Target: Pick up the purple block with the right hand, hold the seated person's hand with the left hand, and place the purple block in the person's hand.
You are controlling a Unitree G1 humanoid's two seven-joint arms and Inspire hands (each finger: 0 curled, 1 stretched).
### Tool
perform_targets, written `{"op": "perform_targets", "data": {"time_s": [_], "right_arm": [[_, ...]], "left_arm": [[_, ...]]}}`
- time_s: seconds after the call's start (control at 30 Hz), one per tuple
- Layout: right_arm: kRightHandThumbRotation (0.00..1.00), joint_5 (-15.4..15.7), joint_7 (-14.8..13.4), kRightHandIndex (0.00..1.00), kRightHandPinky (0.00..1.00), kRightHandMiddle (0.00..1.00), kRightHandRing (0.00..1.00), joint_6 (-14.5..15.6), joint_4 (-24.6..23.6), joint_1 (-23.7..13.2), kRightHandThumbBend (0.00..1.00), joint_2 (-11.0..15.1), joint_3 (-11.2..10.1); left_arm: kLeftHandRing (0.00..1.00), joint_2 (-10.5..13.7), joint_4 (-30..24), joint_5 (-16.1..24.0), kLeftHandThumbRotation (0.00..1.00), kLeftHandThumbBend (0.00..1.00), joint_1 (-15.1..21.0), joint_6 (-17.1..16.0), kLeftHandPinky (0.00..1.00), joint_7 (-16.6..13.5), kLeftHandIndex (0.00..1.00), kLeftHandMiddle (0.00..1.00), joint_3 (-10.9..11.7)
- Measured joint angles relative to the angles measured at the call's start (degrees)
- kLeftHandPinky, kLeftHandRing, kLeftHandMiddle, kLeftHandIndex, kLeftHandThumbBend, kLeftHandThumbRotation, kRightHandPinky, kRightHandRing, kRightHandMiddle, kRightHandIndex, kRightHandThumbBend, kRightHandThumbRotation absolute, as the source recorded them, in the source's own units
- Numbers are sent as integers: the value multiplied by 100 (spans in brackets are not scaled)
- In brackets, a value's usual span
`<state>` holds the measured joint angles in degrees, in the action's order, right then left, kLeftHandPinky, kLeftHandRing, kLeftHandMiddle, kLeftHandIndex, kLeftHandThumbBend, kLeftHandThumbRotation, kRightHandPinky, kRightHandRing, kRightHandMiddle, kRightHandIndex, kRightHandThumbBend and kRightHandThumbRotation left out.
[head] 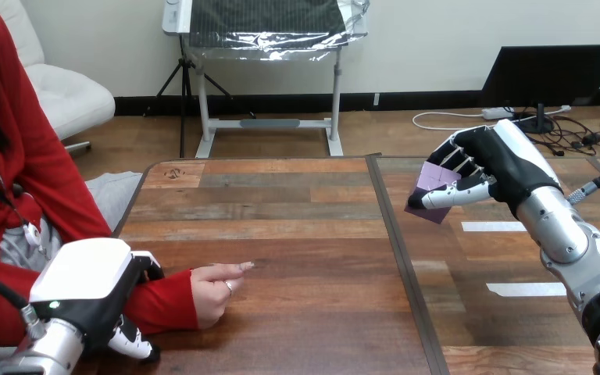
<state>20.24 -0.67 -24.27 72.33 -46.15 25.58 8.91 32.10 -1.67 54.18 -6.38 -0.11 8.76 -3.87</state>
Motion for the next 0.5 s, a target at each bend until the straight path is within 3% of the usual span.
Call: {"op": "perform_targets", "data": {"time_s": [0.5], "right_arm": [[0, 0, 0, 49, 40, 48, 44, -57, -4, 0, 76, 0, 0]], "left_arm": [[77, 115, 22, 44, 5, 97, 221, 264, 73, 153, 75, 79, -246]]}}
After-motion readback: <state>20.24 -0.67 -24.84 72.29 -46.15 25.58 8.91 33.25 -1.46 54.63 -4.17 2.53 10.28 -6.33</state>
